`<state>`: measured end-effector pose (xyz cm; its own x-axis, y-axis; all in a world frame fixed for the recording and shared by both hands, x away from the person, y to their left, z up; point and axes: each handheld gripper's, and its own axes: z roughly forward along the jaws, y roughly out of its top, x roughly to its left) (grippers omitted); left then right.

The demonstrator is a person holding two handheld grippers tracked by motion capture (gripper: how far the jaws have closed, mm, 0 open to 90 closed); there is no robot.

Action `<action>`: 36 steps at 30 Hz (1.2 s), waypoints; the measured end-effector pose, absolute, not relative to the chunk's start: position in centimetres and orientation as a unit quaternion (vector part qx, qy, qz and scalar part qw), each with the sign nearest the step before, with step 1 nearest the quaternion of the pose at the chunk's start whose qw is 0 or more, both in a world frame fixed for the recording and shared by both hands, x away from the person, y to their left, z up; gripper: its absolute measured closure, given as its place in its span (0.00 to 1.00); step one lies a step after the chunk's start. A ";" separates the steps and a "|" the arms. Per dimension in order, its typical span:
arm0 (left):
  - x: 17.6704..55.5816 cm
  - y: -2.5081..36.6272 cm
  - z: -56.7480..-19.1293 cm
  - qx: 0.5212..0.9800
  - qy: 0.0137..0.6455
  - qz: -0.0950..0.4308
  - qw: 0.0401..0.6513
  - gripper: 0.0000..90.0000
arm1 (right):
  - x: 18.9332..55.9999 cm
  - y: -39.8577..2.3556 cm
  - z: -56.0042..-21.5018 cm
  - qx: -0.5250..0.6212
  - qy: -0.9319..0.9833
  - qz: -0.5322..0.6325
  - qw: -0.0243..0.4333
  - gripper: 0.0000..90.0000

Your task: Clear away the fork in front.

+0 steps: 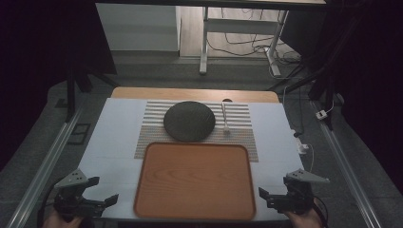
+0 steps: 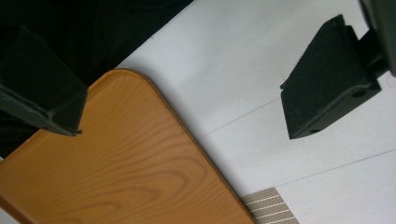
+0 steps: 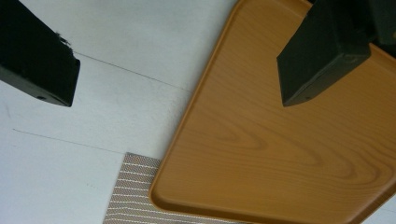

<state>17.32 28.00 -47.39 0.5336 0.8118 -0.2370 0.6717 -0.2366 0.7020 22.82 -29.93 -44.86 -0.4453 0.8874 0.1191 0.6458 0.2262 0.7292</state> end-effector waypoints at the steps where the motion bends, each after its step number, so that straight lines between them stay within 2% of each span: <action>1: 17.3 28.0 -47.4 0.781 0.475 0.088 0.395 0.01 | 22.8 -29.9 -44.8 0.501 0.765 0.369 0.164 0.00; 18: 17.4 28.1 -47.4 0.778 0.478 0.089 0.397 0.01 | 23.0 -29.2 -44.4 0.469 0.781 0.376 0.170 0.00; 30: 17.5 28.0 -47.5 0.781 0.478 0.082 0.394 0.02 | 24.4 -29.0 -44.5 0.456 0.785 0.396 0.135 0.00; 36: 17.5 28.0 -47.5 0.781 0.478 0.082 0.393 0.02 | 25.2 -28.4 -44.6 0.446 0.792 0.395 0.134 0.00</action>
